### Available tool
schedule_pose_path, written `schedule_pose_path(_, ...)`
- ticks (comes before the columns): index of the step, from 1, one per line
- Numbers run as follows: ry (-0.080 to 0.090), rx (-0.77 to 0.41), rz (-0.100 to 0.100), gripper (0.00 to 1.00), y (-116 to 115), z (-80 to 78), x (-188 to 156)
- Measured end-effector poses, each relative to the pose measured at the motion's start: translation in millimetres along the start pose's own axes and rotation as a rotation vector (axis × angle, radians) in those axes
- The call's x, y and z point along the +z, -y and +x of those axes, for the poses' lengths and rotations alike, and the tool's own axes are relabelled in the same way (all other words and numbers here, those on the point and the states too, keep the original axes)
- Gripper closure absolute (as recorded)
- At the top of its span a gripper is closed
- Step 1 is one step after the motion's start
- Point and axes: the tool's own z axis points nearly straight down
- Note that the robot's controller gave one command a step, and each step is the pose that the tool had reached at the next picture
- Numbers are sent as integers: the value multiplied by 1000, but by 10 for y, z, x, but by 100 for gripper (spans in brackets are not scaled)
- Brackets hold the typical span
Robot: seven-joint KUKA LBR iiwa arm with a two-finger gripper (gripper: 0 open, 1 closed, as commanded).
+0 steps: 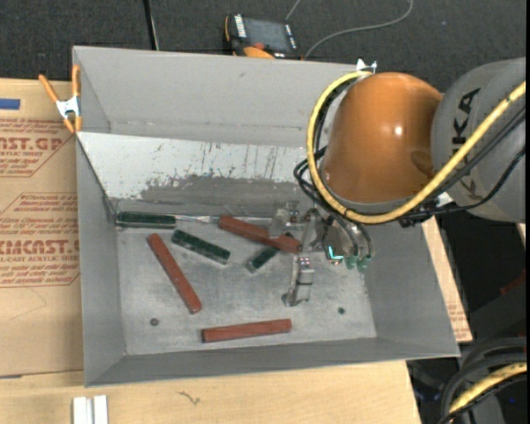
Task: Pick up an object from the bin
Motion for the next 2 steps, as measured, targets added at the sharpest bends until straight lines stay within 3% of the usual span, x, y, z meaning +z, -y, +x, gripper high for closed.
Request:
schedule_pose_path(1,0,-176,1,0,-308,118,1411)
schedule_pose_path(2,6,-174,0,100,-304,101,1372)
